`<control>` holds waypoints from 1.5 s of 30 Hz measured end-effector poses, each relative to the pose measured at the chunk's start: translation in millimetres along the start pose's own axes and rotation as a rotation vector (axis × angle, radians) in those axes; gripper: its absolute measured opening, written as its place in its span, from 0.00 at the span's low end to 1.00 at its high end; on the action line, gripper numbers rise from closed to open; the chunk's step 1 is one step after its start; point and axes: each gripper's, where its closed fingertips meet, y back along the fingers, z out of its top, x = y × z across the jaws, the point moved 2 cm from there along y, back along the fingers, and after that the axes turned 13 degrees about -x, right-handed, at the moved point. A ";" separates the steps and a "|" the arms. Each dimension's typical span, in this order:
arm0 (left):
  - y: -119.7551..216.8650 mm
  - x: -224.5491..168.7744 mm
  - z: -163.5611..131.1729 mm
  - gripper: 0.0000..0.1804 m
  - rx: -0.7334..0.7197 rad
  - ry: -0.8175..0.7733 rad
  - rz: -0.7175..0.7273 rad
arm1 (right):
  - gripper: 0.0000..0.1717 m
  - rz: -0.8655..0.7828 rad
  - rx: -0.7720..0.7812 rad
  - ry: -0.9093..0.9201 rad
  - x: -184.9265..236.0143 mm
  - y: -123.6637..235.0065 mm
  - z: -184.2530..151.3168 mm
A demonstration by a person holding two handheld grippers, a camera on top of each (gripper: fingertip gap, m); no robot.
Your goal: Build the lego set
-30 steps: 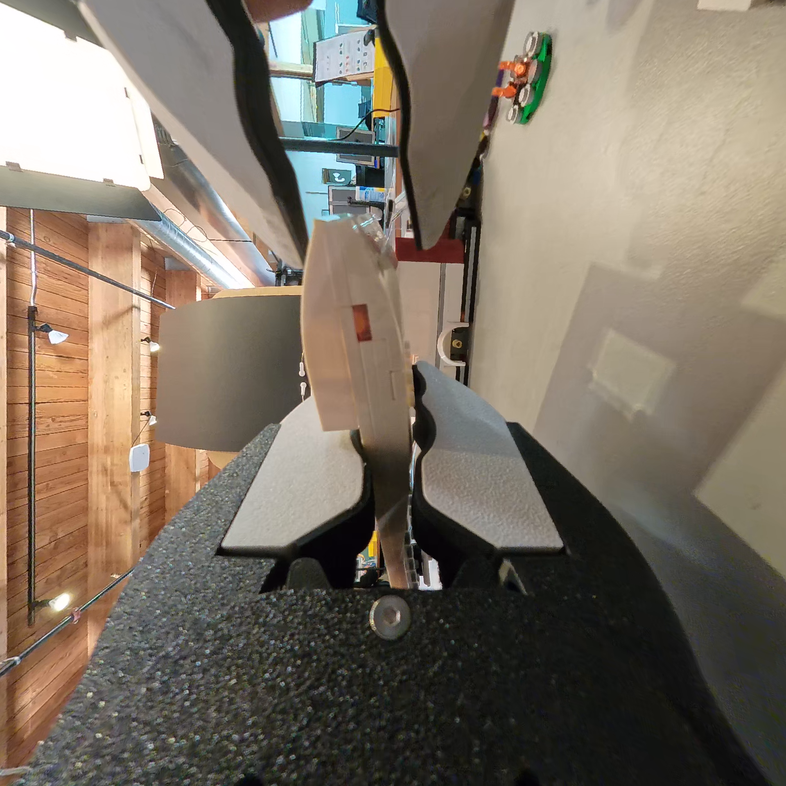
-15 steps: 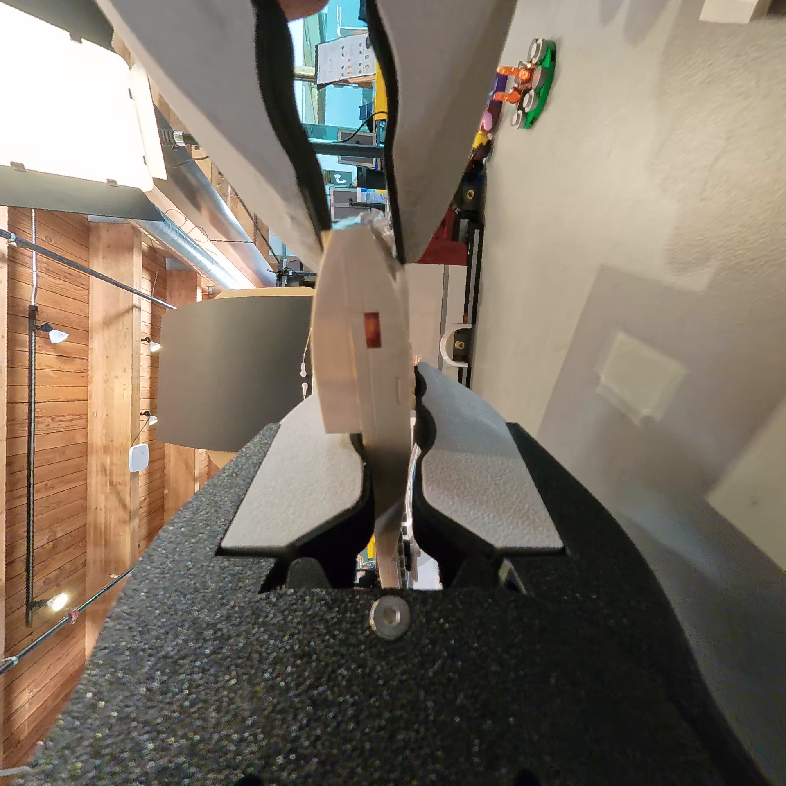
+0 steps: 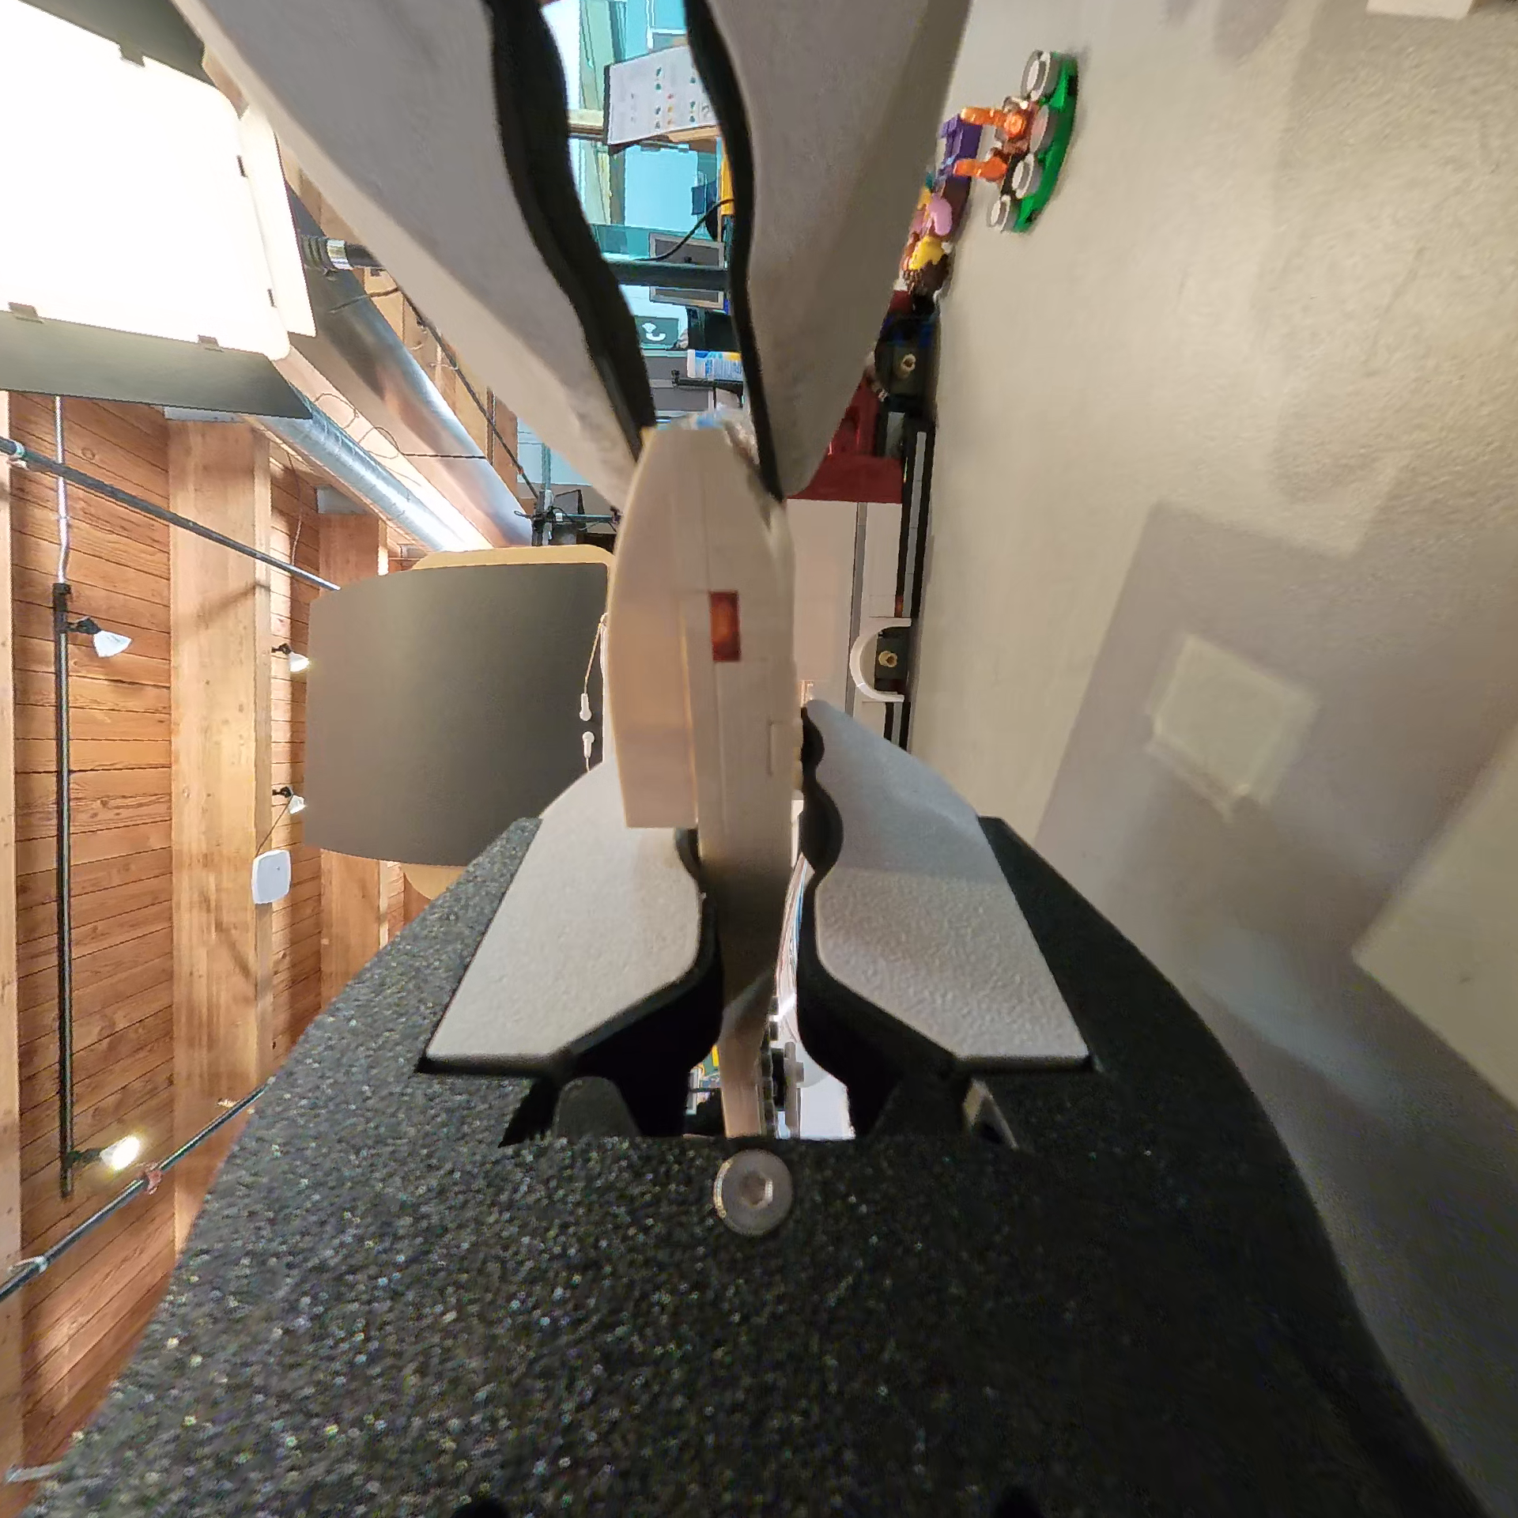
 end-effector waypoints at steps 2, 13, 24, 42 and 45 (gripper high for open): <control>-0.1 -1.1 0.8 0.09 -0.004 0.000 -0.004 | 0.07 -0.002 -0.003 -0.003 0.4 0.2 1.0; 1.0 0.5 0.2 0.08 -0.018 0.020 0.004 | 0.17 -0.050 0.012 0.009 -1.1 8.2 -12.2; 2.1 2.5 5.5 0.09 -0.040 0.016 0.015 | 0.10 -0.063 0.066 0.045 -3.5 4.7 -19.9; 2.7 2.5 1.4 0.08 -0.044 0.026 0.024 | 0.11 -0.071 0.075 0.017 -4.5 2.2 -17.3; 5.7 3.8 -6.6 0.08 -0.031 0.033 0.037 | 0.16 -0.064 0.046 0.027 0.5 6.5 -14.7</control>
